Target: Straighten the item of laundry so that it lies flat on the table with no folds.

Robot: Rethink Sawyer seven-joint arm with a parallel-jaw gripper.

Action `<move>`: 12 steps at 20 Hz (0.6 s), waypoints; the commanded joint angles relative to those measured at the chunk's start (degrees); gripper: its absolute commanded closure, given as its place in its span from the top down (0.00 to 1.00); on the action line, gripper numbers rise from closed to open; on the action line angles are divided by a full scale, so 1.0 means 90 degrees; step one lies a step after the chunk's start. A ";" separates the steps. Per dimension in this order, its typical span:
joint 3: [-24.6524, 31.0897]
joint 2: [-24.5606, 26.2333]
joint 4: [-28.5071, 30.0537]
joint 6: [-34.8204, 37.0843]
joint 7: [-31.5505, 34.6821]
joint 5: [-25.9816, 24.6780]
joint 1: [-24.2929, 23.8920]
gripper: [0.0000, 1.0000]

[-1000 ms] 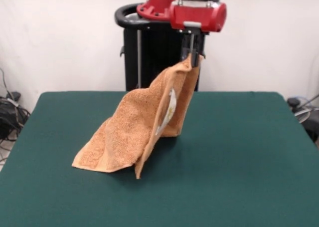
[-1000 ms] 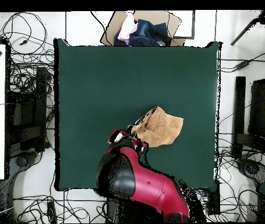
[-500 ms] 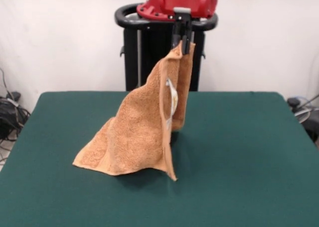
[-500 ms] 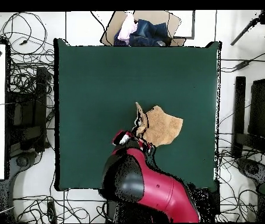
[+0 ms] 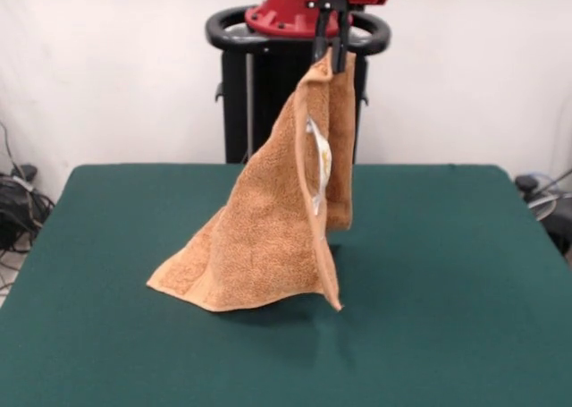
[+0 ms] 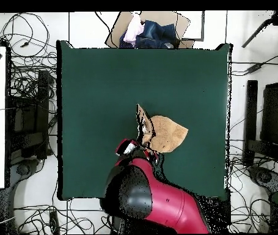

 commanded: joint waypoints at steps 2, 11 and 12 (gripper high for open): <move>0.0211 0.0369 -0.0272 0.0233 0.0381 -0.0347 -0.0055 0.00; 0.0388 0.1871 -0.0706 -0.1332 0.0914 -0.0225 0.0243 0.00; 0.0408 0.2009 -0.0752 -0.1474 0.0946 -0.0209 0.0266 0.00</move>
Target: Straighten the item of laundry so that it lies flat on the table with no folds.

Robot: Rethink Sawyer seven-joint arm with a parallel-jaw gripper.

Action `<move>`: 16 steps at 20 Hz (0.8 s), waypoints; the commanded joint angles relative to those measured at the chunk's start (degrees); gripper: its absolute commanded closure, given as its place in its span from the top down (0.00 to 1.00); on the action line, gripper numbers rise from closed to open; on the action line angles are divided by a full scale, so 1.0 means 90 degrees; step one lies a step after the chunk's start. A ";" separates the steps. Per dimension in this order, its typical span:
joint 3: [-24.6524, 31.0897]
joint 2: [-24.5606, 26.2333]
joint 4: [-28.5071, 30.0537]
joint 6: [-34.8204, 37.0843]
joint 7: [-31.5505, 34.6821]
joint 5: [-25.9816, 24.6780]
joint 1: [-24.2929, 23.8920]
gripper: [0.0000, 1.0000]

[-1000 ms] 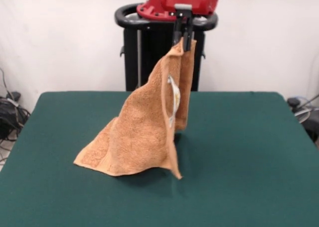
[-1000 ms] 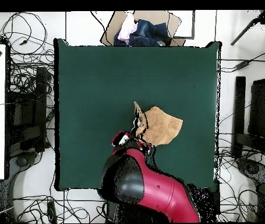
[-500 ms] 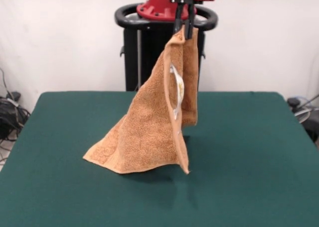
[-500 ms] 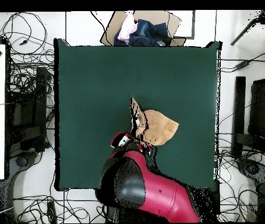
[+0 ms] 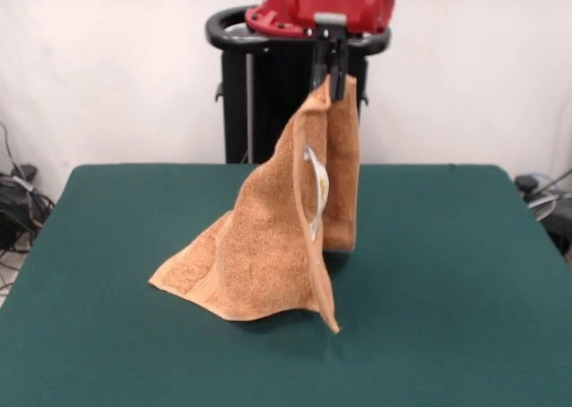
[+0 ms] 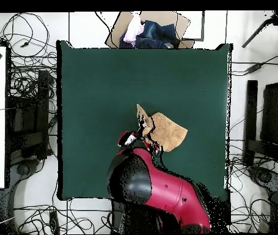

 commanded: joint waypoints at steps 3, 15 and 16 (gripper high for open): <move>0.0450 0.1623 -0.0512 -0.1371 0.1006 -0.0148 0.0249 0.00; 0.0418 0.2123 -0.0795 -0.1471 0.1192 0.0290 0.0723 0.00; 0.0398 0.2122 -0.0819 -0.1430 0.1196 0.0315 0.0756 0.00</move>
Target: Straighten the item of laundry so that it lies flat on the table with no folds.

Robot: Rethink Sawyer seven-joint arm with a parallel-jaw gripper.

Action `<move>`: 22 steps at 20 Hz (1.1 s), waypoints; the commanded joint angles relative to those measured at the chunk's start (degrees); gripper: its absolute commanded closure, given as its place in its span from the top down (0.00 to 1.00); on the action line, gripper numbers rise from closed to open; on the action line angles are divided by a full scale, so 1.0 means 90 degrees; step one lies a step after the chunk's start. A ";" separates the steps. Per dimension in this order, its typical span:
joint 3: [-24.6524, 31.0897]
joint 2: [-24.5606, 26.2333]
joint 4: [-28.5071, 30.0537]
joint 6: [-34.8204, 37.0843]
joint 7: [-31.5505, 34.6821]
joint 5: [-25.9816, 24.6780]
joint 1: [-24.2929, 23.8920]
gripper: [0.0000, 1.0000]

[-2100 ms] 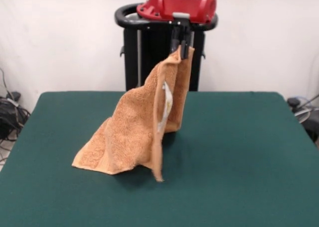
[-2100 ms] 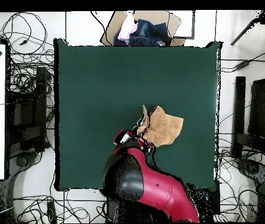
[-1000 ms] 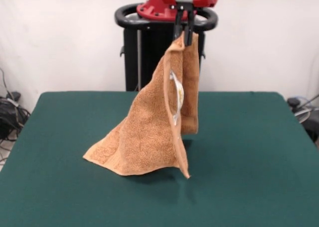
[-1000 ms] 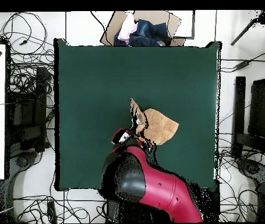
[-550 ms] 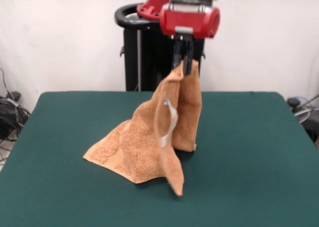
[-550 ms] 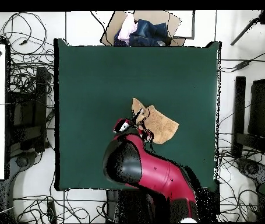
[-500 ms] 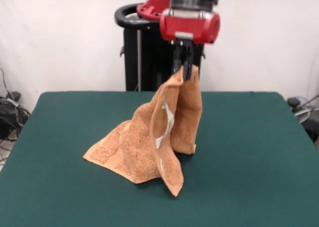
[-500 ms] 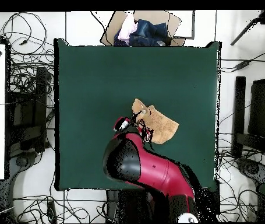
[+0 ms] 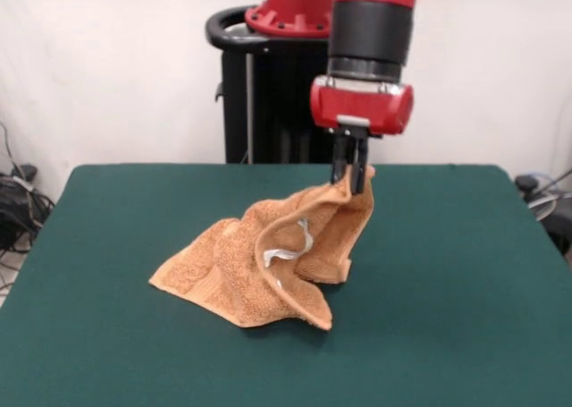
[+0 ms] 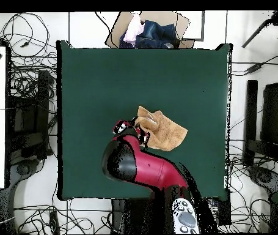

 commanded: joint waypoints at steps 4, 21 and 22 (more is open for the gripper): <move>0.0373 0.0428 -0.0374 0.0148 0.1245 0.0375 0.0374 0.00; -0.0078 0.0008 -0.0275 0.0494 0.1222 0.0817 0.0895 0.00; -0.0019 -0.0180 -0.0133 0.0597 0.1123 0.0693 0.0727 0.00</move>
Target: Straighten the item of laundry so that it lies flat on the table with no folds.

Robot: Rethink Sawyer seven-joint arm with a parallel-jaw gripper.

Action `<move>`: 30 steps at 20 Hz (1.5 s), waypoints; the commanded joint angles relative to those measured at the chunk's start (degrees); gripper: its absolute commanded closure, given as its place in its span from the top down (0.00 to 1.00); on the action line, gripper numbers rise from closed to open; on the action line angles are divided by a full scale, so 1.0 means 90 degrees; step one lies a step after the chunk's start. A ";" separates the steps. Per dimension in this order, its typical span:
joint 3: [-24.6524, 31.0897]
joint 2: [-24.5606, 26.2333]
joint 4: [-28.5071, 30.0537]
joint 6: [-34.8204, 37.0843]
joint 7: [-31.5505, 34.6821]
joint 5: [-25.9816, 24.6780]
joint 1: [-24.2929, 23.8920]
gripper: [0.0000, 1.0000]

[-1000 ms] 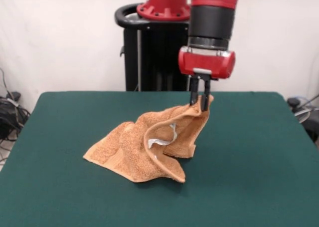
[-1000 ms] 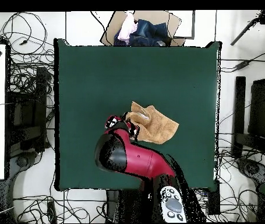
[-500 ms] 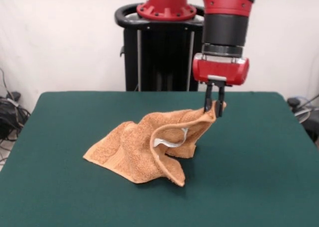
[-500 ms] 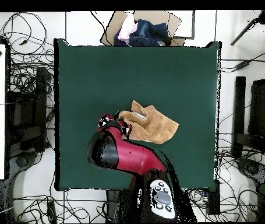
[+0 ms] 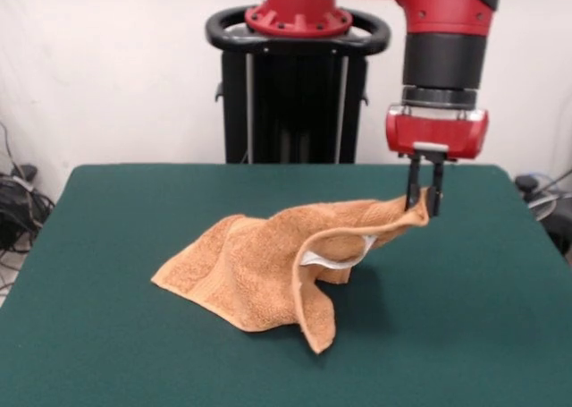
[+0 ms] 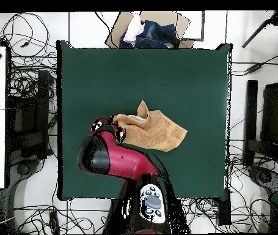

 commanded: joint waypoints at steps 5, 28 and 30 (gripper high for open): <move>0.0281 -0.1393 0.0808 0.0908 0.0633 -0.0371 -0.1031 0.00; 0.0962 -0.1584 0.1484 0.0874 0.0367 -0.1749 -0.2713 0.00; 0.0877 -0.1619 0.1587 0.0879 0.0391 -0.1845 -0.2735 0.00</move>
